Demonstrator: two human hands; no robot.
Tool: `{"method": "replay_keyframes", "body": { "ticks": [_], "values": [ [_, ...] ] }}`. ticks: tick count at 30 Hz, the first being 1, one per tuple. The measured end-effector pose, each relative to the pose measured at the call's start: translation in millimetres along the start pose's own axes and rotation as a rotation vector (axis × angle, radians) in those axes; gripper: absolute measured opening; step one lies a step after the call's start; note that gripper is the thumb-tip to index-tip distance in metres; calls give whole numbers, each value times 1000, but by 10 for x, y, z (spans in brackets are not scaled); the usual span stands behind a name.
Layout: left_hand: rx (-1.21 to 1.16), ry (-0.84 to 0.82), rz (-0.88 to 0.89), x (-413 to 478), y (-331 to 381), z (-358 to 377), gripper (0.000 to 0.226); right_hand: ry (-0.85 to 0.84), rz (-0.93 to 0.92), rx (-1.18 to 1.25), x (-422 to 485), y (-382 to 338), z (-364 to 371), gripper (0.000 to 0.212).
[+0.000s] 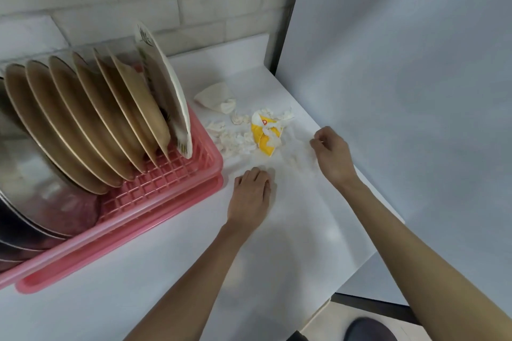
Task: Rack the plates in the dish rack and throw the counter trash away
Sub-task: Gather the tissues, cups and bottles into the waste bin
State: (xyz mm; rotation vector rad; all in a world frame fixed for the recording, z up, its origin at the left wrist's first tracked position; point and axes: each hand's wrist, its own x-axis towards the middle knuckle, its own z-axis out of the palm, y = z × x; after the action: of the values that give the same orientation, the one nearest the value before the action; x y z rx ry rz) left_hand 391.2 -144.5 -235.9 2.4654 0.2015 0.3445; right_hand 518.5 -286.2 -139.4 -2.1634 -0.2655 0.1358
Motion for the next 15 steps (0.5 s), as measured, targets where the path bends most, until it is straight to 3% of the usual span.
{"method": "replay_keyframes", "body": {
  "ticks": [7,13,15],
  "values": [
    [-106,18,6,-23,46,-81,22,31,85,272,-147,-5,-191,12],
    [-189,61,1,-26,53,-118,20,-62,139,167,-348,177,-142,11],
    [-195,69,4,-30,62,-130,20,-98,116,33,-398,288,-122,27]
  ]
}}
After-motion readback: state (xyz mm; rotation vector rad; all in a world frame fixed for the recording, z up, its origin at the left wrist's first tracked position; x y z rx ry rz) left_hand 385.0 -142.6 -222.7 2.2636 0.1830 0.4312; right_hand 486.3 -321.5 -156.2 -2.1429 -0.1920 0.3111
